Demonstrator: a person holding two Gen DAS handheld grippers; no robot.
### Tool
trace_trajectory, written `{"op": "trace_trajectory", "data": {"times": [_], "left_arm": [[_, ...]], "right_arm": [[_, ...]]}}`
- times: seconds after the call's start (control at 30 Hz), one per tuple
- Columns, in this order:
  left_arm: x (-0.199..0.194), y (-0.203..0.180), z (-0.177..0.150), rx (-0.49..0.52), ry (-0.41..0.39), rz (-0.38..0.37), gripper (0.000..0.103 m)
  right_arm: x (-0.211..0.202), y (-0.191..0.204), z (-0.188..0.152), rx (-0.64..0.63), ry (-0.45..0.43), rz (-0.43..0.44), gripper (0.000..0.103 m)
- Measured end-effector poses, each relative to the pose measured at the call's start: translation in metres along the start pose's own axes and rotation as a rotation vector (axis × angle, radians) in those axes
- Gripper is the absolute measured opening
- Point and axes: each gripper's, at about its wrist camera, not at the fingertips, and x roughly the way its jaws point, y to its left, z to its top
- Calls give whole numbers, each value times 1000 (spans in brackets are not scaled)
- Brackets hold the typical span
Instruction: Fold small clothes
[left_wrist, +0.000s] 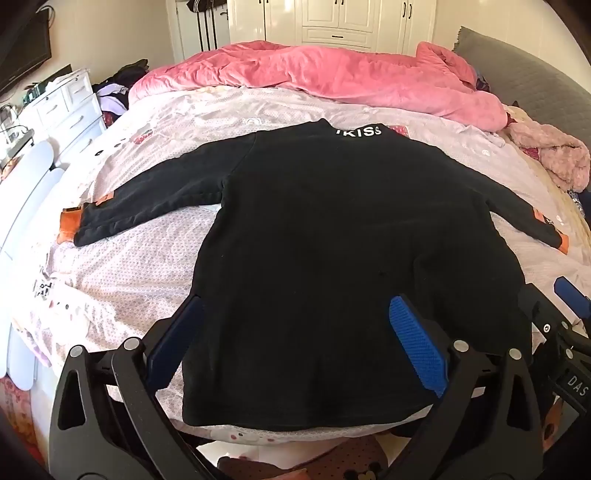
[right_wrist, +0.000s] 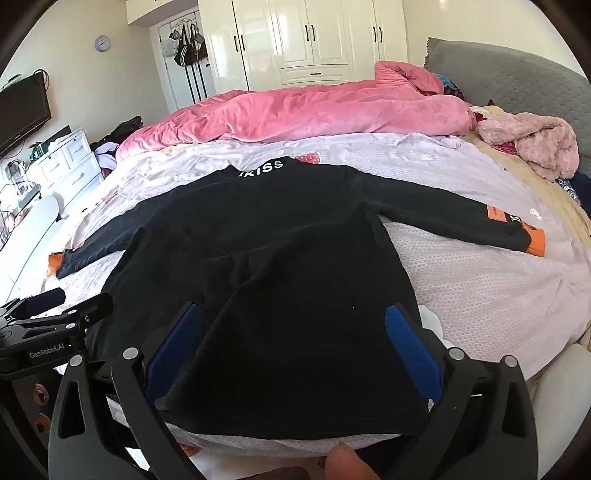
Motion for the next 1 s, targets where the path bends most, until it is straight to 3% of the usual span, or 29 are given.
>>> {"op": "trace_trajectory", "data": {"times": [1.0], "left_arm": [[-1, 3, 1, 1, -7, 5, 94]], "right_arm": [[3, -3, -2, 3, 5, -7, 99]]}}
